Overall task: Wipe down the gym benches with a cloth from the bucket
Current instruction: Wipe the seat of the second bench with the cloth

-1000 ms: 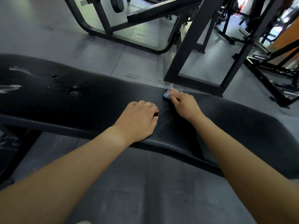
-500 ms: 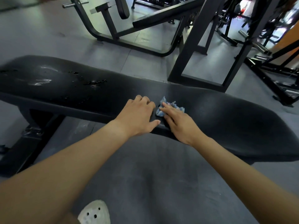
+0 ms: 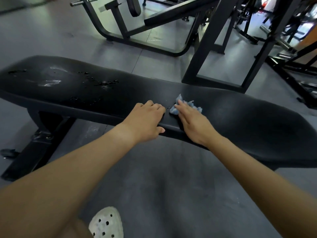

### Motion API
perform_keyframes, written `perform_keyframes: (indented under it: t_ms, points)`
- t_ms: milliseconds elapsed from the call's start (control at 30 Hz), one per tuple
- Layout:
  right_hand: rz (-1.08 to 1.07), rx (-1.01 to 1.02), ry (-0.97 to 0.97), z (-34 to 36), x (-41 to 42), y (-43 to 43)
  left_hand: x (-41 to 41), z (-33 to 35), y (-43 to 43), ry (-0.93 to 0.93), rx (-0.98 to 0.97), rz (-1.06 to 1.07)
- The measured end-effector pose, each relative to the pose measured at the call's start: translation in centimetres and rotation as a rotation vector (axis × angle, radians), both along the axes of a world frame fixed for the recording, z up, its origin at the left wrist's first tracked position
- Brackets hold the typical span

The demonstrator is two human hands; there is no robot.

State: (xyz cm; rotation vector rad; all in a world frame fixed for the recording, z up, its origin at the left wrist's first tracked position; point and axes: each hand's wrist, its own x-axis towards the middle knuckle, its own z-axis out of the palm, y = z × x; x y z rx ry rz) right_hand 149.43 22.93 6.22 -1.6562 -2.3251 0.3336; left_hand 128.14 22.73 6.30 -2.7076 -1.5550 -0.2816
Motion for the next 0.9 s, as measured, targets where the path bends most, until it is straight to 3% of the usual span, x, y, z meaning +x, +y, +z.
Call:
perform_keyframes:
  t_ms: [167,400,733,900]
  points:
    - [0.112,-0.015,-0.007,-0.1,0.9,-2.2,0.2,-0.1,-0.2,0.0,0.017,0.001]
    - [-0.149,-0.041,0.01,0.2,0.9,2.6,0.2,-0.5,-0.7,-0.021,0.002,0.024]
    - [0.11,0.014,-0.049,-0.6,1.9,-3.0,0.9,-0.1,-1.3,0.034,0.003,0.046]
    - [-0.081,-0.023,-0.06,0.5,4.4,-1.6,0.7,-0.4,-1.8,0.096,-0.033,0.067]
